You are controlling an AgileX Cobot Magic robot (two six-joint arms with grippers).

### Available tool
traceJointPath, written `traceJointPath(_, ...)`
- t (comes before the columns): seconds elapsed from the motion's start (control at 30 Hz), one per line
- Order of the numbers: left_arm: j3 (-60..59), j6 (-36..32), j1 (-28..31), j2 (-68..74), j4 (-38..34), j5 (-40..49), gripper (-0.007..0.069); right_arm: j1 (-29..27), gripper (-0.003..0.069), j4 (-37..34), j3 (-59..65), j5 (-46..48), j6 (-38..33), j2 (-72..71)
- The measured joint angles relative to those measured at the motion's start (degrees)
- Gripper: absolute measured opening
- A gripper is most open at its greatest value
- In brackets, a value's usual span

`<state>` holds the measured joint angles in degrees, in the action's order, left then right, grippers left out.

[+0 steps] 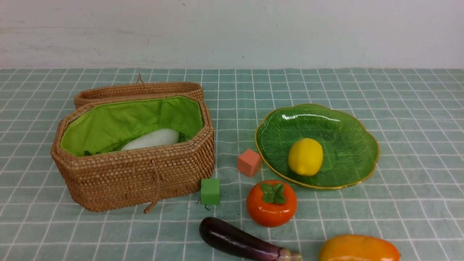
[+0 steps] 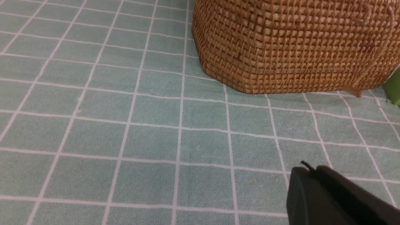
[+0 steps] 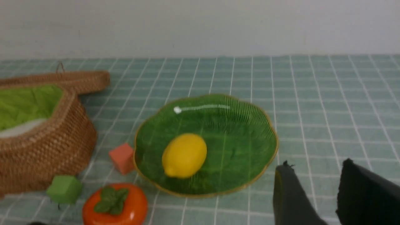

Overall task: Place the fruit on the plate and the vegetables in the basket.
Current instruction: Use the right arm to grab a mango and put it into the right plate

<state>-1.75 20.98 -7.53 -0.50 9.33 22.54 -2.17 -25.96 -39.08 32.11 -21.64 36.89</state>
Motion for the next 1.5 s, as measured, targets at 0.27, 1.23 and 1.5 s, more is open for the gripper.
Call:
traceJointPath(0.27, 0.0, 0.0, 0.0, 0.0, 0.0, 0.0, 0.002, 3.49, 0.0286, -2.31, -1.27, 10.34, -4.11, 12.44)
traceJointPath(1.23, 0.0, 0.0, 0.0, 0.0, 0.0, 0.0, 0.0039, 26.15, 0.058, 25.51, -11.02, 6.47, -4.31, 60.08)
traceJointPath(1.5, 0.0, 0.0, 0.0, 0.0, 0.0, 0.0, 0.0049, 26.06, 0.058, 21.91, -18.52, 13.24, -3.03, 54.35)
